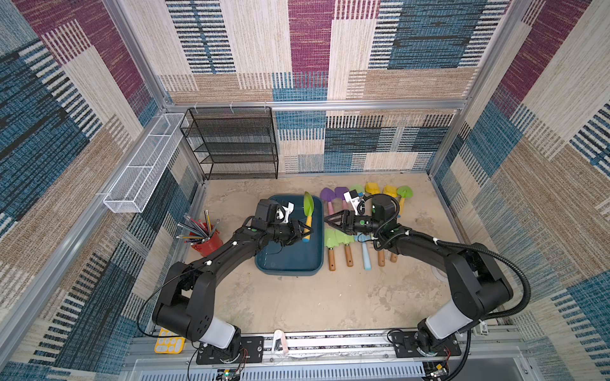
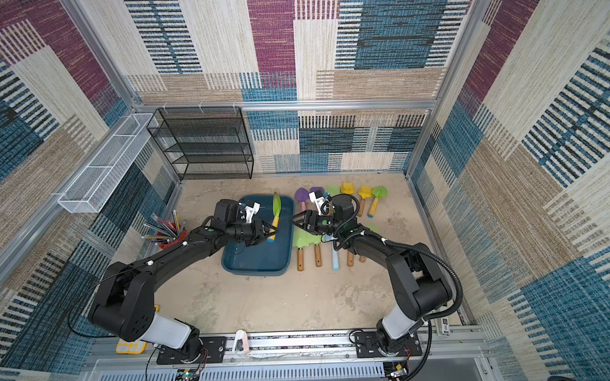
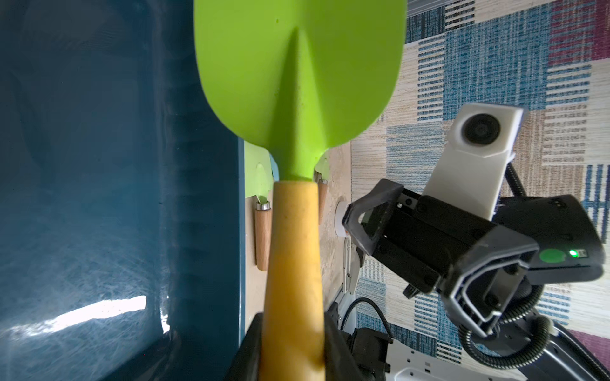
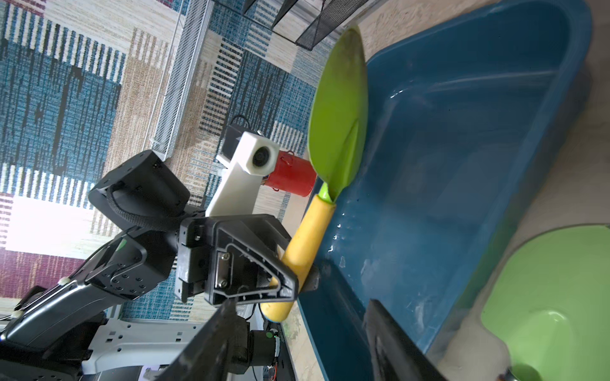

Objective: Take the shovel out of the storage box
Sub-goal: Pick up the shovel from the storage box, then place the shovel at the center of the board.

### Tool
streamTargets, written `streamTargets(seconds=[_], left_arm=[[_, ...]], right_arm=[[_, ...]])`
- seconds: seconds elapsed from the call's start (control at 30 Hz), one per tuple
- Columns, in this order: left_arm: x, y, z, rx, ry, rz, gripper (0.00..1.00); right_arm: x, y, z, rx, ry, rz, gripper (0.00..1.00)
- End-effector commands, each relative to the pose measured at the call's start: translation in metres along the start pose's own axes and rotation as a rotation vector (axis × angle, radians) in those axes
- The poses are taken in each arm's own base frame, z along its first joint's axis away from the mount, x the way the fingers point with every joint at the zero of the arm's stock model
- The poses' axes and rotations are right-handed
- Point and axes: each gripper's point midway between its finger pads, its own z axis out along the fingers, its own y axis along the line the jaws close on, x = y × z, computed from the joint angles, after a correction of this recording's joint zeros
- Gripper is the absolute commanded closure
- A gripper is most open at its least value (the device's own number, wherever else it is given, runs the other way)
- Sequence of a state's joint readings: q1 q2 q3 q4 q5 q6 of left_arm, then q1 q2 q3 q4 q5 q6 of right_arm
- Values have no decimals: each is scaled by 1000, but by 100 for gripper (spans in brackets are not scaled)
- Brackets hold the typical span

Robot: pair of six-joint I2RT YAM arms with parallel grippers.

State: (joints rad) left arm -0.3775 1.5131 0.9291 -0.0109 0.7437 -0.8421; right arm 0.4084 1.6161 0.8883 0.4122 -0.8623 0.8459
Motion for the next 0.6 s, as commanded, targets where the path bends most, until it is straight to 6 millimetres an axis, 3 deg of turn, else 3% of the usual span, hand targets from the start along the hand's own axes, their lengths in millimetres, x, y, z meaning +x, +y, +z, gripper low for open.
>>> streamTargets(seconds=[0.0,0.4,0.57], left_arm=[[-2,-14,1,82,-2,5,100],[0,-27,0,178,-4,-2,100],[2,-29,1,202,7,-1,100]], right_arm=[[-4,14,6,-76,9,-11,37],[3,4,41,-136,69,49,42],[2,11,47,-186,76,62,46]])
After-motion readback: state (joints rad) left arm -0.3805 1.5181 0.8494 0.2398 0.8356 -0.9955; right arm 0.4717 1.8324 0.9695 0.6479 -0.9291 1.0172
